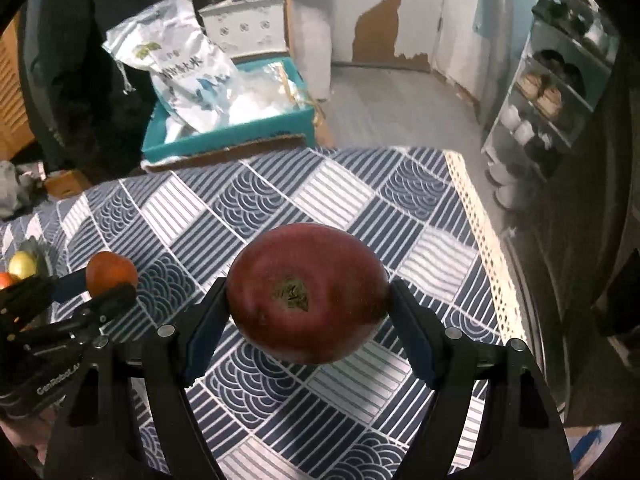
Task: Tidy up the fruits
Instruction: 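Carry the red apple and small orange with both grippers to the glass bowl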
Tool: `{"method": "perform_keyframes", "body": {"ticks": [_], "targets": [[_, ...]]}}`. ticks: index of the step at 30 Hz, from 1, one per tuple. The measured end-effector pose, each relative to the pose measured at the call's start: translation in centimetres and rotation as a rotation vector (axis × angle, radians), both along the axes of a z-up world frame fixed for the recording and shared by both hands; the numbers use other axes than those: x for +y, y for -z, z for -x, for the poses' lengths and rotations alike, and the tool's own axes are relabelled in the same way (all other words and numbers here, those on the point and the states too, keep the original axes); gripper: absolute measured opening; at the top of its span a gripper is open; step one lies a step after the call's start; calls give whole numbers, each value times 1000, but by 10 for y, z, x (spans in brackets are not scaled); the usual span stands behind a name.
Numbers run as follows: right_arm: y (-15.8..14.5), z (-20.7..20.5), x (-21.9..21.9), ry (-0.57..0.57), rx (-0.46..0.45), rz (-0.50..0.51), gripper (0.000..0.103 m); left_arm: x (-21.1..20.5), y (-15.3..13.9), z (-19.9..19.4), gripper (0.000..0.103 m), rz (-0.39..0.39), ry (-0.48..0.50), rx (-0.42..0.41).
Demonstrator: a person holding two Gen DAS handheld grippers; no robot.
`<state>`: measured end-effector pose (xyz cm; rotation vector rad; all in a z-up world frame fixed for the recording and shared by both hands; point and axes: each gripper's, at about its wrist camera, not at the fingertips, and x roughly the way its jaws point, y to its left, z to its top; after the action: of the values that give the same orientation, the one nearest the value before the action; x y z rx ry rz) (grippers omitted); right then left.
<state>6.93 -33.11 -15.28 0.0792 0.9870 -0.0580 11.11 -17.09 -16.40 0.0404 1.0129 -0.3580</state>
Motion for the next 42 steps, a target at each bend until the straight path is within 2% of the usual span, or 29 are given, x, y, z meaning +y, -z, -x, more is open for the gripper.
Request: {"method": "perform_keyframes", "body": {"ticks": [11,25,35,42], "targets": [[-39,7,18,-49,-88,2,78,23,-44,13,46,44,-34,-63],[-82,24,46,-118,-191,-7,78,51,-83,35,46,67,-66,-144],[-96,27,68,-170,-217,-48,78,75,-103,48,46,75,-93,-188],[-95,18,93,-213,-213,-82,78,102,-107,52,46,81,-137,-198]]}}
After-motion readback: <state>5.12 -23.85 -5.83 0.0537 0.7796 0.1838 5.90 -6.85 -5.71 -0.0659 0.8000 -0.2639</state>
